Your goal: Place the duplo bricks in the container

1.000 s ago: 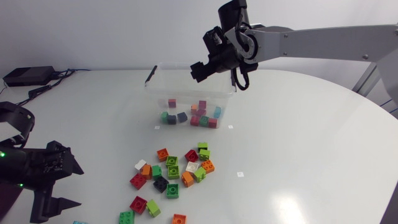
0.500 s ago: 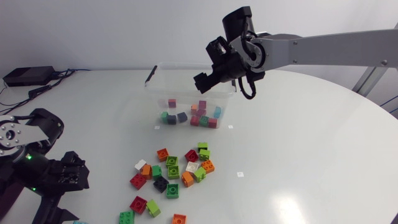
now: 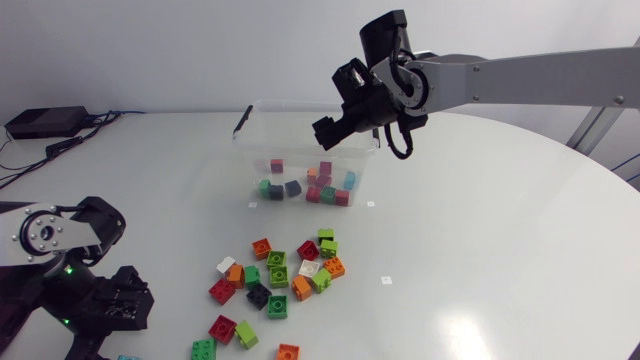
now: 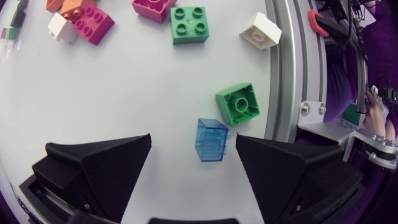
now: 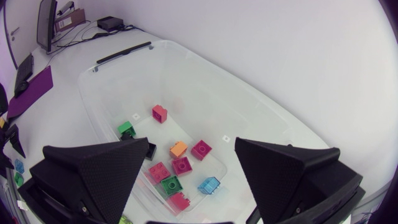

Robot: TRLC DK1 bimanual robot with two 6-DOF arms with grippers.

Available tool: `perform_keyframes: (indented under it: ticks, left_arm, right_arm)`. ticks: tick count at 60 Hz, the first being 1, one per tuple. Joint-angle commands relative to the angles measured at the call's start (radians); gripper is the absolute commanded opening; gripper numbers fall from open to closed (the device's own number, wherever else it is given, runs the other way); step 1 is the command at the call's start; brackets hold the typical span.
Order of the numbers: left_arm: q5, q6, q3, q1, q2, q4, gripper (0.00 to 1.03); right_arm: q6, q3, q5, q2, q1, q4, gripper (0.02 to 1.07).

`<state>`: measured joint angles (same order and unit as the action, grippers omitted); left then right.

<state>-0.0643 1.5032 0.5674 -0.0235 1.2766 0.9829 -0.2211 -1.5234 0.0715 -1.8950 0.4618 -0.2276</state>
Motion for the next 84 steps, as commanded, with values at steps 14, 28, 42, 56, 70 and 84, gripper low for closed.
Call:
perform_keyframes:
  ticks: [14, 28, 42, 56, 70, 84]
  left_arm:
    - [0.006, -0.015, -0.092, -0.009, 0.02, -0.05, 0.69]
    - [0.006, -0.046, -0.087, -0.001, 0.036, -0.15, 0.2]
    - [-0.011, -0.116, -0.017, 0.002, 0.082, -0.219, 0.19]
    - [-0.081, -0.199, 0.055, 0.004, 0.102, -0.237, 0.18]
    - [-0.114, -0.253, 0.101, -0.003, 0.061, -0.243, 0.18]
    - [-0.204, -0.386, 0.266, -0.001, 0.026, -0.247, 0.18]
  right_arm:
    - [-0.02, 0.078, 0.01, 0.065, -0.012, 0.004, 1.02]
    - [-0.034, 0.253, 0.017, 0.208, 0.026, 0.001, 1.02]
    - [0.042, 0.411, 0.005, 0.356, 0.078, -0.15, 1.02]
    - [0.115, 0.49, -0.039, 0.433, 0.149, -0.225, 1.01]
    - [0.134, 0.442, -0.091, 0.525, 0.158, -0.265, 1.0]
    - [0.201, 0.462, -0.099, 0.548, 0.248, -0.357, 1.0]
